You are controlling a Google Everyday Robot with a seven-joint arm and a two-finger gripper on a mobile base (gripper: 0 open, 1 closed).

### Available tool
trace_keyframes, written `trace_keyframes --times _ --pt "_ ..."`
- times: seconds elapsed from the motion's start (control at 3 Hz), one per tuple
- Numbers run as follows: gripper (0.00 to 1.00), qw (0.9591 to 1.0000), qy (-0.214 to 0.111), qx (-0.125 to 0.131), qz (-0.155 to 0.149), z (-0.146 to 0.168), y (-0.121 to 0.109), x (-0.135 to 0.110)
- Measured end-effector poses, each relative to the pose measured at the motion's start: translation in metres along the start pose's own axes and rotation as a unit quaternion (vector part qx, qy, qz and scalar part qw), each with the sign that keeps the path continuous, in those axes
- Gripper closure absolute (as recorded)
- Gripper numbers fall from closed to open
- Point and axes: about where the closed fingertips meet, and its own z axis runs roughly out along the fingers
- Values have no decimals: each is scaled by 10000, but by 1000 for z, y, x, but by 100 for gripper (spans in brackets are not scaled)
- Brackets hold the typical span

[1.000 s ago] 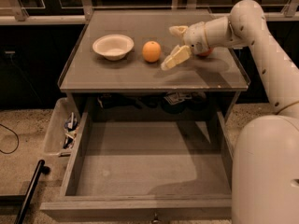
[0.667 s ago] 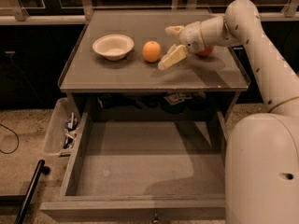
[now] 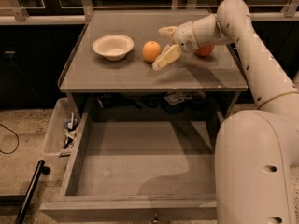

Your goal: Place orange into top drawer

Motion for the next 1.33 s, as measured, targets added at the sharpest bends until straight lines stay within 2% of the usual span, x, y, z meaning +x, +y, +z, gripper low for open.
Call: trace_keyframes --times 0.33,1.0,1.33 --pt "0 10000 49 -69 10 6 1 -1" --pt "41 10000 49 -70 10 6 1 -1" --pt "66 10000 49 -70 10 7 1 -1"
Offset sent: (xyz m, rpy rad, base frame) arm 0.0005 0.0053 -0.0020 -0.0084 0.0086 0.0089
